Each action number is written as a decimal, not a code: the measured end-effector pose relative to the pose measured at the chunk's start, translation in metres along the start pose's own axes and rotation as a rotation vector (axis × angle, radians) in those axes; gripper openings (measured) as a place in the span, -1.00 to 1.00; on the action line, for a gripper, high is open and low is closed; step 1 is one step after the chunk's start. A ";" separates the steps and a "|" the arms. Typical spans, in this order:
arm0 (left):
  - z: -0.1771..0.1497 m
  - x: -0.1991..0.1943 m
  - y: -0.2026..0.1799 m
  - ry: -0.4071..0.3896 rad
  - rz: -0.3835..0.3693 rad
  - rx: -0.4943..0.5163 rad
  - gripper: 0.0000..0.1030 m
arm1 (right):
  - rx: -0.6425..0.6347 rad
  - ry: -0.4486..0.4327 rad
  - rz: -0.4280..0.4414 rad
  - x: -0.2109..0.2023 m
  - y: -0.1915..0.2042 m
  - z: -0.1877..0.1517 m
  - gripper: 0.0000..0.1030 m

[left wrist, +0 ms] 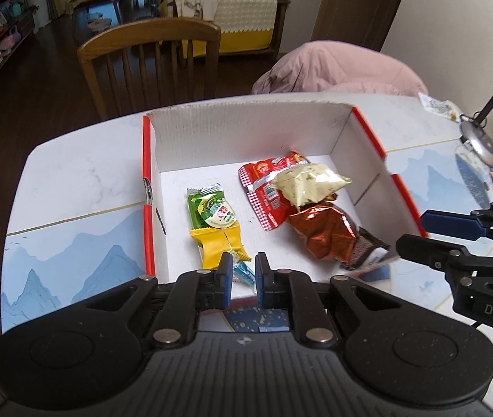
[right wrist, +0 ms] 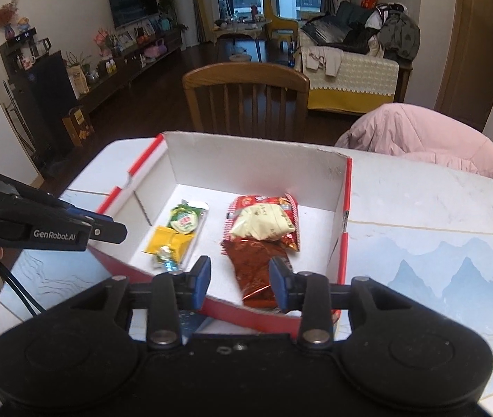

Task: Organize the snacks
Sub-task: 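Withdraw both grippers from the box toward the remaining snacks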

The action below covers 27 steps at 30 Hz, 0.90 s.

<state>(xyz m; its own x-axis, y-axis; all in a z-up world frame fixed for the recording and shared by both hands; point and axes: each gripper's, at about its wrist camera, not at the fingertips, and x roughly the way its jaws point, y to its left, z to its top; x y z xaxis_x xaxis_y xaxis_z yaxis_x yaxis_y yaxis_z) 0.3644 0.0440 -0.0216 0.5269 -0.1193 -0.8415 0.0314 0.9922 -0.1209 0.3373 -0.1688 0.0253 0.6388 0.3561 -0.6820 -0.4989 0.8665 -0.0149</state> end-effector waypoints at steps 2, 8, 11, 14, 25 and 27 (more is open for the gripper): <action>-0.005 -0.011 -0.001 -0.014 -0.006 0.000 -0.75 | -0.002 -0.013 0.001 -0.009 0.005 -0.002 -0.22; -0.022 -0.042 -0.003 -0.061 -0.016 0.010 -0.74 | 0.002 -0.051 0.012 -0.034 0.021 -0.008 -0.15; -0.030 -0.055 -0.004 -0.080 -0.028 0.010 -0.57 | 0.006 -0.068 0.018 -0.045 0.028 -0.011 -0.09; -0.040 -0.068 -0.004 -0.098 -0.041 0.011 -0.51 | 0.009 -0.081 0.027 -0.055 0.035 -0.016 -0.02; -0.080 -0.098 0.003 -0.136 -0.066 0.003 -0.42 | 0.009 -0.120 0.026 -0.083 0.053 -0.039 0.41; -0.088 -0.101 0.004 -0.136 -0.068 -0.001 -0.39 | 0.007 -0.126 0.029 -0.086 0.055 -0.045 0.49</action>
<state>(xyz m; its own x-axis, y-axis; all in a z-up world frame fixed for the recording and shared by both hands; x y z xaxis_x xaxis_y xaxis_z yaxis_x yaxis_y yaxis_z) 0.2368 0.0572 0.0170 0.6337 -0.1799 -0.7523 0.0699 0.9819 -0.1759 0.2284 -0.1673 0.0507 0.6932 0.4214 -0.5848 -0.5139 0.8578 0.0089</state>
